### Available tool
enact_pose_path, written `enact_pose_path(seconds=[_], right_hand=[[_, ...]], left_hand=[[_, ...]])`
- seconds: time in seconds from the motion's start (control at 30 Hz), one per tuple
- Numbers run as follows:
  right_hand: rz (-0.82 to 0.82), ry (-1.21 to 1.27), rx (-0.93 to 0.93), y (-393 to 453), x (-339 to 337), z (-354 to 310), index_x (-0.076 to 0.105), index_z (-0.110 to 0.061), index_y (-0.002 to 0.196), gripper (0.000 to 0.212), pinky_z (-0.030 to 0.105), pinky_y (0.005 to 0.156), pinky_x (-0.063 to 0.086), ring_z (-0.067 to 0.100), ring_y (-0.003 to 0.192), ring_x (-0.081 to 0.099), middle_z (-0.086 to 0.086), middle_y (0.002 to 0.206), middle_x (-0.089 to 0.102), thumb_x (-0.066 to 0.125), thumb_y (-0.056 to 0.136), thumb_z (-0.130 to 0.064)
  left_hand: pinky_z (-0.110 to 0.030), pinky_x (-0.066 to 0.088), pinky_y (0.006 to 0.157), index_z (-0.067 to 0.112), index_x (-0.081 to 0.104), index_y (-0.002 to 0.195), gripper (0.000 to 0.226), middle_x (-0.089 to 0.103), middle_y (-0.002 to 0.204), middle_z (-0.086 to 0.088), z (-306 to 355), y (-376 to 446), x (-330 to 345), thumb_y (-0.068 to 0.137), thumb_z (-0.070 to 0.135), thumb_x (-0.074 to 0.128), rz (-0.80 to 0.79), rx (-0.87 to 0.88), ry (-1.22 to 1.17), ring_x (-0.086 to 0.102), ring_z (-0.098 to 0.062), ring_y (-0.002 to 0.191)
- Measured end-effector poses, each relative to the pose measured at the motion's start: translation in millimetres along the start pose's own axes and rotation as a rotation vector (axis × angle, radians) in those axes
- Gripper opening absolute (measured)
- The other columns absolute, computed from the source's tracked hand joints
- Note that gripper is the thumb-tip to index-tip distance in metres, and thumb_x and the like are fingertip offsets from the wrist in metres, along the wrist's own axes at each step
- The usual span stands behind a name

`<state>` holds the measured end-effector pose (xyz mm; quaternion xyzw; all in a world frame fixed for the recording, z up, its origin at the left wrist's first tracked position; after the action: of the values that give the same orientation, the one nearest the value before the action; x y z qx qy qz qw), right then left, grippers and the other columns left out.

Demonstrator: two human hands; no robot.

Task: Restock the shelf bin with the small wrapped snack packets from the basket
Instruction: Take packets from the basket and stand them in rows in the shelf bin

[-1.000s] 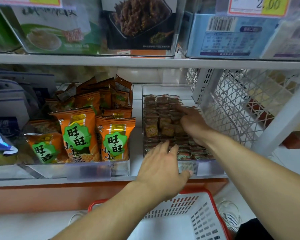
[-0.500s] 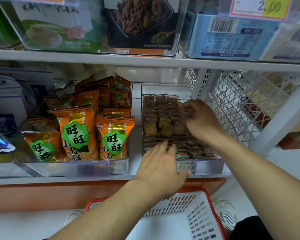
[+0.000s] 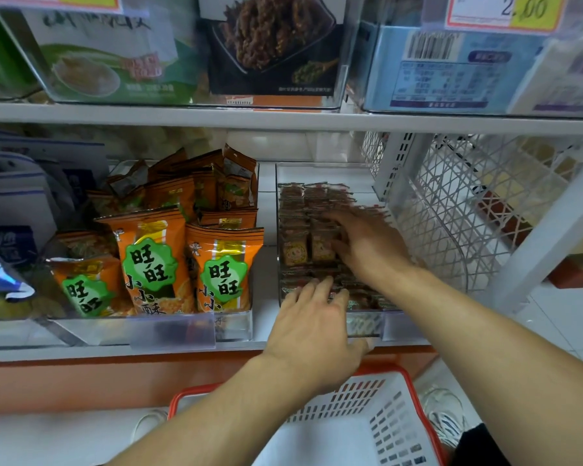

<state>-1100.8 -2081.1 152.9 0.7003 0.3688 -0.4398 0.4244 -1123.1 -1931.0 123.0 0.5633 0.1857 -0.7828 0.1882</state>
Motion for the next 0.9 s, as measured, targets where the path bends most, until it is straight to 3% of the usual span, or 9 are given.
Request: enact_pose_path(seconds=[0.07,0.2,0.33,0.43,0.53,0.6,0.67,0.77,0.9], right_hand=[[-0.016,-0.018,0.010,2,4,1,0.047,-0.033,0.144,0.051,0.040,0.093,0.051,0.027,0.123,0.055,-0.001,0.144,0.050,0.064,0.095,-0.034],[-0.149,0.048,-0.009,6,14,3,0.054,-0.032,0.141,0.040,0.039,0.099,0.046,0.028,0.125,0.053,0.002,0.140,0.050,0.055,0.101,-0.032],[-0.207,0.077,-0.018,5,16,7,0.053,-0.039,0.139,0.037,0.030,0.091,0.038,0.027,0.126,0.051,0.003,0.139,0.049,0.050,0.104,-0.028],[-0.216,0.095,-0.013,6,16,6,0.054,-0.043,0.136,0.037,0.032,0.093,0.040,0.027,0.125,0.052,0.003,0.139,0.050,0.050,0.103,-0.026],[-0.095,0.184,0.023,6,12,4,0.059,-0.041,0.127,0.036,0.035,0.093,0.049,0.022,0.115,0.059,-0.003,0.128,0.061,0.061,0.095,-0.023],[0.025,0.234,0.104,6,10,9,0.060,-0.038,0.118,0.035,0.034,0.079,0.050,0.016,0.099,0.064,-0.013,0.102,0.066,0.071,0.088,-0.024],[0.089,0.283,0.180,5,12,15,0.059,-0.037,0.111,0.036,0.028,0.064,0.041,0.010,0.081,0.062,-0.020,0.078,0.056,0.078,0.083,-0.025],[0.107,0.404,0.172,4,13,15,0.058,-0.038,0.106,0.038,0.024,0.056,0.035,0.001,0.065,0.054,-0.016,0.068,0.054,0.080,0.080,-0.021],[0.232,0.507,0.197,4,-3,23,0.061,-0.036,0.088,0.027,0.026,0.055,0.039,0.006,0.060,0.049,-0.009,0.066,0.052,0.079,0.080,-0.019]], left_hand=[[-0.041,0.008,0.125,0.021,0.023,0.160,0.085,0.013,0.170,-0.008,-1,0,1,0.093,0.066,0.048,-0.008,-0.008,0.001,0.011,-0.026,0.155],[-0.040,0.005,0.125,0.019,0.018,0.161,0.088,0.009,0.170,-0.009,-2,0,1,0.093,0.066,0.047,-0.024,-0.024,-0.003,0.008,-0.026,0.156],[-0.037,0.004,0.125,0.015,0.008,0.162,0.094,0.004,0.171,-0.011,-3,1,1,0.094,0.065,0.048,-0.037,-0.054,-0.034,0.005,-0.026,0.157],[-0.037,0.004,0.126,0.009,-0.001,0.162,0.101,-0.002,0.170,-0.014,-4,5,-4,0.094,0.062,0.052,-0.032,-0.110,-0.119,0.000,-0.028,0.157],[-0.040,0.014,0.126,0.005,0.000,0.161,0.103,0.004,0.169,-0.016,-8,13,-13,0.094,0.060,0.056,-0.015,-0.208,-0.230,0.007,-0.034,0.155],[-0.043,0.020,0.125,0.006,0.007,0.161,0.101,0.010,0.166,-0.016,-9,19,-15,0.093,0.062,0.056,-0.014,-0.234,-0.253,0.014,-0.036,0.152],[-0.045,0.023,0.124,0.009,0.014,0.160,0.097,0.011,0.166,-0.015,-8,24,-15,0.092,0.064,0.054,-0.015,-0.229,-0.244,0.017,-0.037,0.150],[-0.047,0.022,0.124,0.013,0.024,0.159,0.089,0.007,0.167,-0.014,-8,30,-14,0.093,0.066,0.052,-0.003,-0.222,-0.203,0.014,-0.037,0.151],[-0.051,0.017,0.125,0.022,0.024,0.159,0.084,0.002,0.169,-0.013,-7,38,-14,0.094,0.072,0.039,-0.002,-0.238,-0.166,0.008,-0.037,0.153]])
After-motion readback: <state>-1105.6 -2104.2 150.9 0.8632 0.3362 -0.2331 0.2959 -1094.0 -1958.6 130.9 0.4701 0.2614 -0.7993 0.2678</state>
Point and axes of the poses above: each hand's wrist, its own y-axis towards the middle knuckle, its own x-axis out of the palm, z = x × y, the point moved 5 cm from there along y, towards the middle knuckle
